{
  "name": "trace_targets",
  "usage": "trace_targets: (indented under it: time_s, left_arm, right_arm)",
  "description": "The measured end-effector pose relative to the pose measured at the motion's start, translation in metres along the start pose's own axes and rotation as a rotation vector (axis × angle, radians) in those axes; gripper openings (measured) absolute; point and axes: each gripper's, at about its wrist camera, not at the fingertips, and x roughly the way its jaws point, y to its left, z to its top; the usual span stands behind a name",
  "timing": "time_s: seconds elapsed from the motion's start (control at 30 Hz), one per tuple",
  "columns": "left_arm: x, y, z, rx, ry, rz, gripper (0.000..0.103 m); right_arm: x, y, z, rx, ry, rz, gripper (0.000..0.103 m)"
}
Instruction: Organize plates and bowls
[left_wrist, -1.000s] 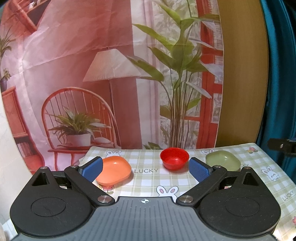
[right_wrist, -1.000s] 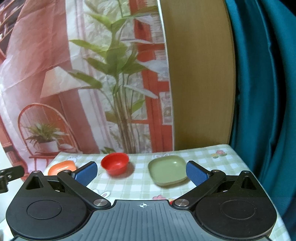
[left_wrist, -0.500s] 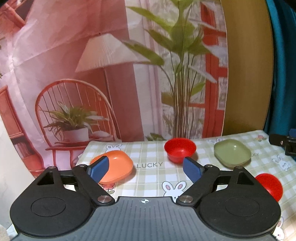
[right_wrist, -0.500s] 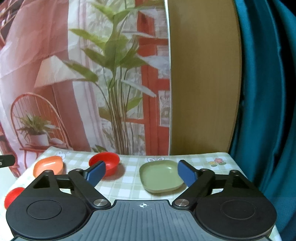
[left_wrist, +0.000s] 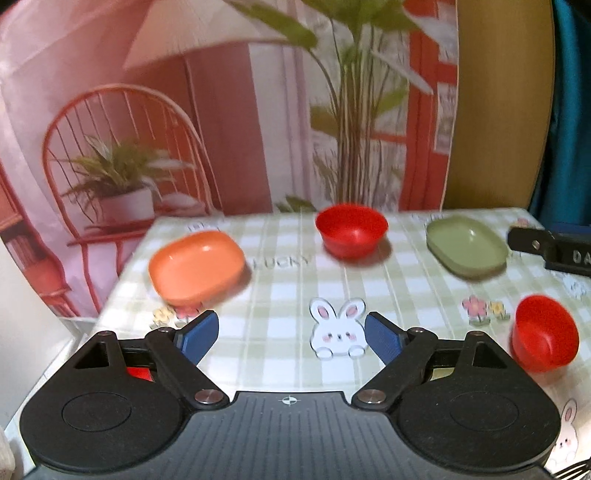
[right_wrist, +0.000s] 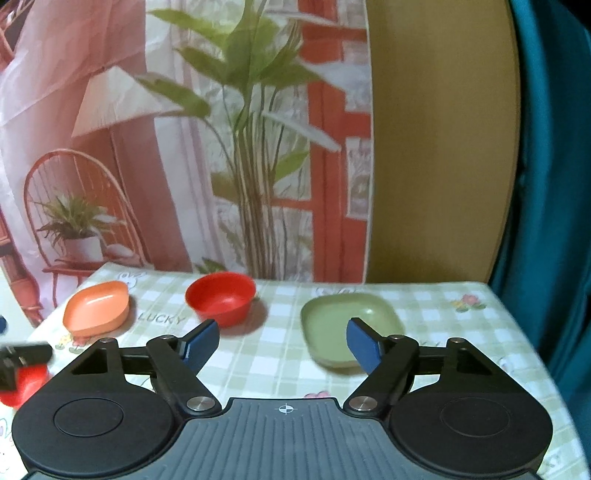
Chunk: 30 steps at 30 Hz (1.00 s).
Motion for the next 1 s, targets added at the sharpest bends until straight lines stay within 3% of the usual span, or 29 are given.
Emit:
trace_targets:
  time_s: [0.2,0.4,0.57,0.77,1.0]
  left_arm:
    - [0.006,0.013,0.0,-0.011,0.02,-0.023,0.085]
    - [-0.012,0.062,0.02,-0.035,0.015,-0.04,0.079]
    - [-0.022,0.109,0.035,-0.06,0.003,0.014,0.079]
    - [-0.014,0.161,0.051,-0.111,-0.006,0.092,0.079]
    - [0.018,0.204,0.069,-0.112,-0.047,0.166,0.079]
  right_arm:
    - [0.014,0.012,-0.003,-0.009,0.038,0.025,0.071]
    - [0.013,0.024,0.006,0.002,0.066,0.033,0.071]
    - [0.02,0.044,0.013,-0.009,0.121,0.09,0.071]
    - [0.039,0.095,0.025,-0.04,0.16,0.184,0.071]
    - [0.08,0.168,0.046,-0.182,0.144,0.247,0.07]
